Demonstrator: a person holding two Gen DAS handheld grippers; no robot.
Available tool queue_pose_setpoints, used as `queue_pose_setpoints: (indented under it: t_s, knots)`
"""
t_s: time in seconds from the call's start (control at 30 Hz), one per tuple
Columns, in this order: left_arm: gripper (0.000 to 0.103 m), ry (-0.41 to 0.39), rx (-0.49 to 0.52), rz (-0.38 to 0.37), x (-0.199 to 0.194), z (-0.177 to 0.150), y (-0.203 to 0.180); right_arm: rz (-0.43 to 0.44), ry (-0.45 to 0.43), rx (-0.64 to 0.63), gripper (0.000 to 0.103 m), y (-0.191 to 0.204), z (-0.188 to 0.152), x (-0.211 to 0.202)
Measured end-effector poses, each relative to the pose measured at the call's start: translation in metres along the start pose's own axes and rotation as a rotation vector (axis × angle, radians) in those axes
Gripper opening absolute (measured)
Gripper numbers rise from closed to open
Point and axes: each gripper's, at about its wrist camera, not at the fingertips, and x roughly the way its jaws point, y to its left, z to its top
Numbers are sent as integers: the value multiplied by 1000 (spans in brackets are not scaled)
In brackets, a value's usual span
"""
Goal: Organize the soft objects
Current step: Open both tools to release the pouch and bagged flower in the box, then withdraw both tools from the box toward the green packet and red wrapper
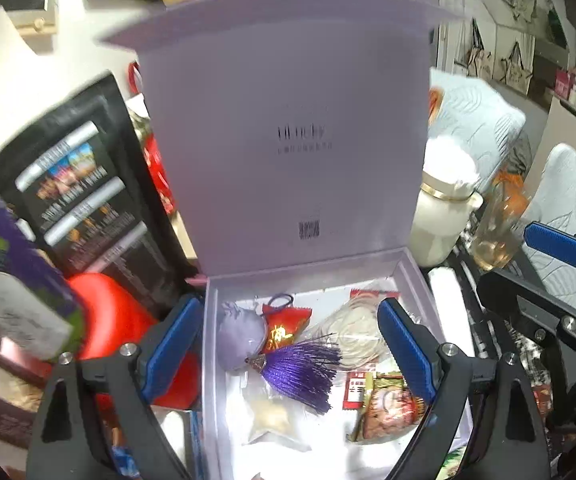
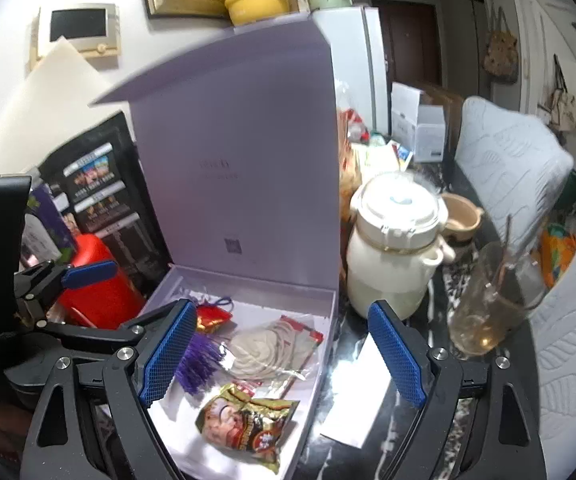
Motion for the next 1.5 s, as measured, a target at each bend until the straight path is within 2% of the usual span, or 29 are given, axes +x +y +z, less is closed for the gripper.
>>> queue_pose_setpoints:
  t_s: [0.43,0.7,0.8,0.87,1.17,1.5]
  knots:
    - [91,-181,-3,-1,-113,8,2,-32,-169,-43,90,27,18,-102]
    - [92,-280,15,-13,-172,-8,-1,-61,-266,-65,97,46,8,-162]
    - [98,-304,20,-31,-190,-19,-1,-69,-293,-60,100,52,0,-184]
    - [98,-326,23,-38,-203,-29,-1,-81,-318,-48,100,55,-6,-198]
    - [98,-335,22,-77,-227,-69,-1,-119,-317,-14,103,56,-43,-231]
    - [98,-275,98,-113,-222,-113,-24,-176,-280,20,103,55,-98,-244]
